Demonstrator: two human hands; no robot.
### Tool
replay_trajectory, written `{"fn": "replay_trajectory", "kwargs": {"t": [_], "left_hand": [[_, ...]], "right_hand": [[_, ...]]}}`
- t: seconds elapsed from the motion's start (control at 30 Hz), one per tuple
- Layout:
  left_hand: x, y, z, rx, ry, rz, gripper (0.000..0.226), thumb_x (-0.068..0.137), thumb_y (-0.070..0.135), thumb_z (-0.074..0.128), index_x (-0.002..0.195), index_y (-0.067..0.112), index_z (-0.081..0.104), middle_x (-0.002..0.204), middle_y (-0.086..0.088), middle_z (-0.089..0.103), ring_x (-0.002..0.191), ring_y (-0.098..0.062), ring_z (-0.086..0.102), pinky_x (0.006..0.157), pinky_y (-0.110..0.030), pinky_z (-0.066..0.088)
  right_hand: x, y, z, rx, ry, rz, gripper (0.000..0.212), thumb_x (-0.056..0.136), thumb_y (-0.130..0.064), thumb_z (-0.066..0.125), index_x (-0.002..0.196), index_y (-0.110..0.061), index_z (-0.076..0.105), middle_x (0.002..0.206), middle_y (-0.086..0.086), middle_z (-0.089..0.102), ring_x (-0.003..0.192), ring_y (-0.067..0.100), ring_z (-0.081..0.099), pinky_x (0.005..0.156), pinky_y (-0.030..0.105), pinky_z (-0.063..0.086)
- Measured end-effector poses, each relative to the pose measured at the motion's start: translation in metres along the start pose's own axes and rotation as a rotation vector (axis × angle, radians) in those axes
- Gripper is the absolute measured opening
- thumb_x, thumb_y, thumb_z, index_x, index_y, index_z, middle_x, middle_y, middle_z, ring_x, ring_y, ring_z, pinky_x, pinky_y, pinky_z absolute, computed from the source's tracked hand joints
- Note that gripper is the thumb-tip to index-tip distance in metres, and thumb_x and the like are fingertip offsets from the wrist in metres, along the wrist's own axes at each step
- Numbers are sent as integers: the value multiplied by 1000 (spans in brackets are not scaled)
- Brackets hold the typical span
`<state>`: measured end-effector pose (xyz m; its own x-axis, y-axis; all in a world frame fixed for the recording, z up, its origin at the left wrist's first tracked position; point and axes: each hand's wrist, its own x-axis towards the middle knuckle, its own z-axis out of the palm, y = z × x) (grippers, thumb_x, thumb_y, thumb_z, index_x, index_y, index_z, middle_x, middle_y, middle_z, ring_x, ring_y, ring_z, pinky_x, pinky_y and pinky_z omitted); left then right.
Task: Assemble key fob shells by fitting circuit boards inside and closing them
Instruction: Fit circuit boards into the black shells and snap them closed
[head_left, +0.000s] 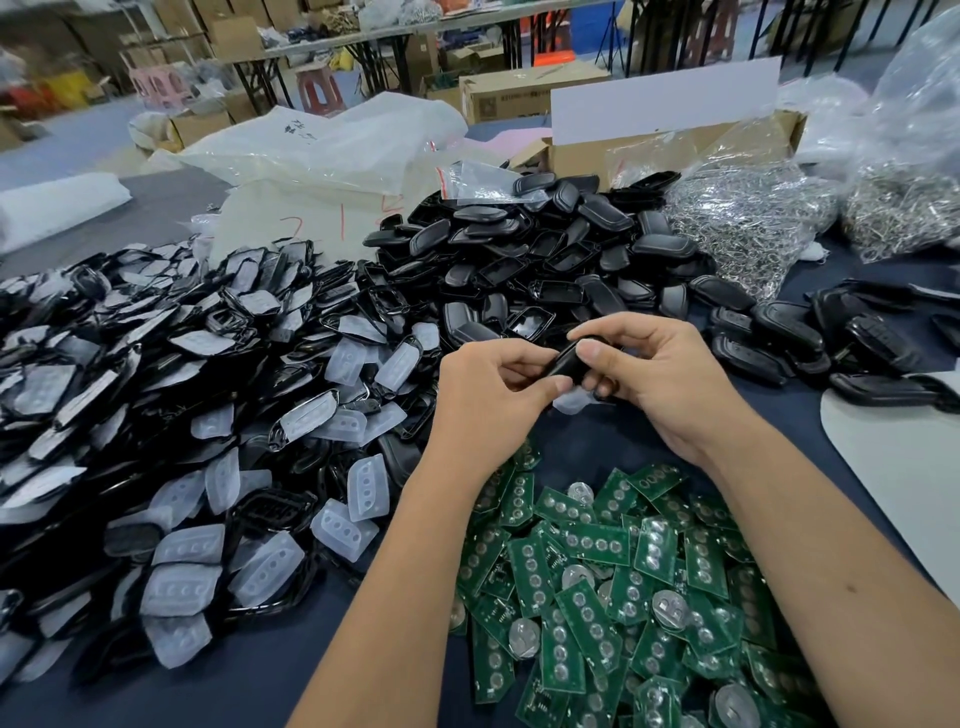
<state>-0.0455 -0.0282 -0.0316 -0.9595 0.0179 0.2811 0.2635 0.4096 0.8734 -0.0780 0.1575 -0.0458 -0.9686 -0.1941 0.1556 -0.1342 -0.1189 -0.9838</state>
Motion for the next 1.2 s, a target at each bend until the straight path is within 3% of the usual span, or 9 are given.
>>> {"fn": "replay_trajectory", "kwargs": {"t": [0.13, 0.27, 0.43, 0.7, 1.0, 1.2], "left_hand": [[1, -2, -1, -43, -2, -24, 20, 81, 10, 86, 90, 27, 83, 77, 8, 77, 74, -13, 73, 76, -41, 63], [2, -4, -2, -71, -21, -56, 25, 81, 9, 86, 84, 33, 80, 74, 6, 77, 69, -15, 72, 76, -47, 63], [2, -5, -4, -76, -40, -72, 29, 81, 7, 86, 82, 35, 78, 72, 6, 76, 64, -11, 71, 72, -42, 64], [2, -3, -4, -77, -41, -123, 12, 81, 5, 86, 90, 12, 82, 71, -2, 76, 62, -15, 70, 75, -49, 63], [2, -5, -2, -81, -41, -135, 9, 82, 6, 85, 86, 14, 82, 69, -1, 73, 60, -14, 68, 74, -50, 63], [2, -3, -3, -278, -110, -194, 7, 92, 13, 78, 94, 7, 79, 86, -12, 77, 76, -18, 73, 70, -31, 62]], "right_hand": [[0, 0, 1, 42, -4, 9, 12, 91, -6, 74, 96, -14, 81, 73, 10, 70, 62, 16, 59, 60, 22, 53], [-1, 1, 1, 37, -11, 19, 12, 93, -4, 72, 97, -12, 80, 73, 10, 70, 60, 14, 59, 59, 22, 52], [-1, 2, 1, 17, -10, 19, 11, 94, -3, 71, 96, -11, 79, 72, 8, 70, 59, 14, 59, 57, 21, 50], [-2, 0, 4, 10, -18, 30, 8, 94, -4, 71, 95, -9, 76, 75, 8, 70, 59, 14, 57, 57, 21, 48], [-3, 0, 5, -9, -7, 32, 7, 95, -5, 70, 94, -9, 76, 71, 2, 69, 57, 12, 56, 55, 18, 46], [-4, -4, 7, 83, 29, 81, 15, 97, -2, 67, 93, -13, 76, 78, 4, 63, 62, 13, 52, 57, 18, 46]]}}
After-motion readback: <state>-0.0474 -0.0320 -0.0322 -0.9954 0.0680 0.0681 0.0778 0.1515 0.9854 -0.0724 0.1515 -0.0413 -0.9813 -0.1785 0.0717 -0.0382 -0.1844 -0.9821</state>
